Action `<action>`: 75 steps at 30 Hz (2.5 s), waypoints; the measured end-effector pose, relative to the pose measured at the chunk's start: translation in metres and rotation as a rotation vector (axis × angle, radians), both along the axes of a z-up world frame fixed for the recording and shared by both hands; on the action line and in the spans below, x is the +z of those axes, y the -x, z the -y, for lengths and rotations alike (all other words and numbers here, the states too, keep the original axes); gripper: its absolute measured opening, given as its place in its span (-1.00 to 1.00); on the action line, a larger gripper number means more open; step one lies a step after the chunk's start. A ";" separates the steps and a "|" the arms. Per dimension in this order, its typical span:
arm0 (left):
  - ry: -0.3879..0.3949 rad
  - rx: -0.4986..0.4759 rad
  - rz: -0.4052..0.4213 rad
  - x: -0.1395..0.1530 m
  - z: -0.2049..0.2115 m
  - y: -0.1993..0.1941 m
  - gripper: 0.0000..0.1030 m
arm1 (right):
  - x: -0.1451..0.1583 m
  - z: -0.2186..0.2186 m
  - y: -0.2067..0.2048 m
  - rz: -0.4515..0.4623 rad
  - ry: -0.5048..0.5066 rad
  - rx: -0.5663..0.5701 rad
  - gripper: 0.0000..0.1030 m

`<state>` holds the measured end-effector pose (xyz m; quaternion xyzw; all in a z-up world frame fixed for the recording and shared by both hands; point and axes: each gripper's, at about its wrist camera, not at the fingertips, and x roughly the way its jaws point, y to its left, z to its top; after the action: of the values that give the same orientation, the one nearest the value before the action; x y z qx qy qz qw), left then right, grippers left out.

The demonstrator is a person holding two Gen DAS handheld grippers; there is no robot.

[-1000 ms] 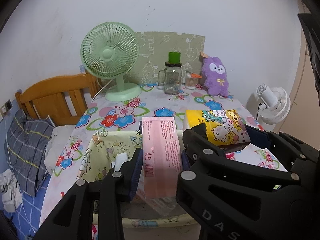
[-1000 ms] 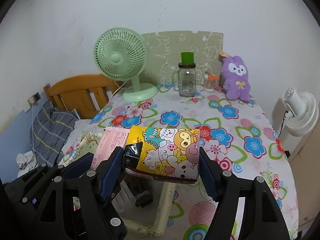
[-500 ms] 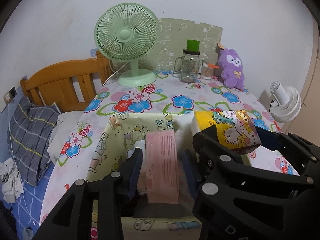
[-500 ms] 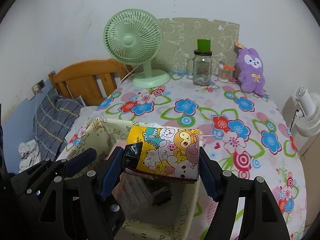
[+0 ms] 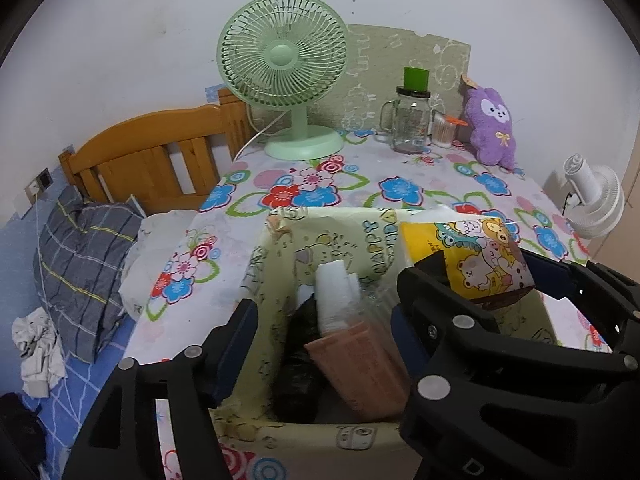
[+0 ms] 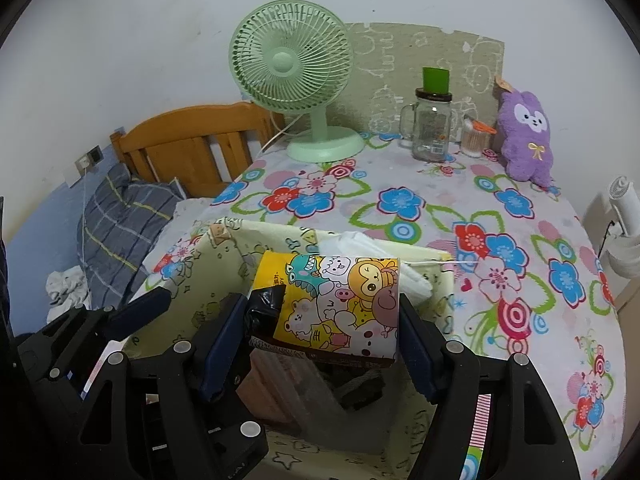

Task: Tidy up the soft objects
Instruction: 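Lower the pink packet with the left tool while the right tool lowers the snack box into the box, then open both tools releasing the packet and snack box, then withdraw from the box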

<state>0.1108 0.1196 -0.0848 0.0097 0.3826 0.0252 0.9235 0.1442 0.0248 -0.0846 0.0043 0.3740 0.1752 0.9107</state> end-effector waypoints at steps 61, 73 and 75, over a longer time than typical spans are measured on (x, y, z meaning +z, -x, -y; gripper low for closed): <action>-0.009 -0.112 0.162 0.065 0.099 0.048 0.92 | 0.065 0.115 0.062 0.172 -0.010 -0.169 0.96; -0.011 -0.130 0.219 0.090 0.137 0.068 0.96 | 0.089 0.167 0.090 0.251 -0.023 -0.254 0.96; -0.006 -0.128 0.229 0.094 0.140 0.072 0.98 | 0.093 0.175 0.095 0.264 -0.019 -0.267 0.96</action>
<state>0.0388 -0.0206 0.0091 0.0337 0.2731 -0.0318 0.9609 0.0493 -0.1505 0.0085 0.0396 0.2458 0.0555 0.9669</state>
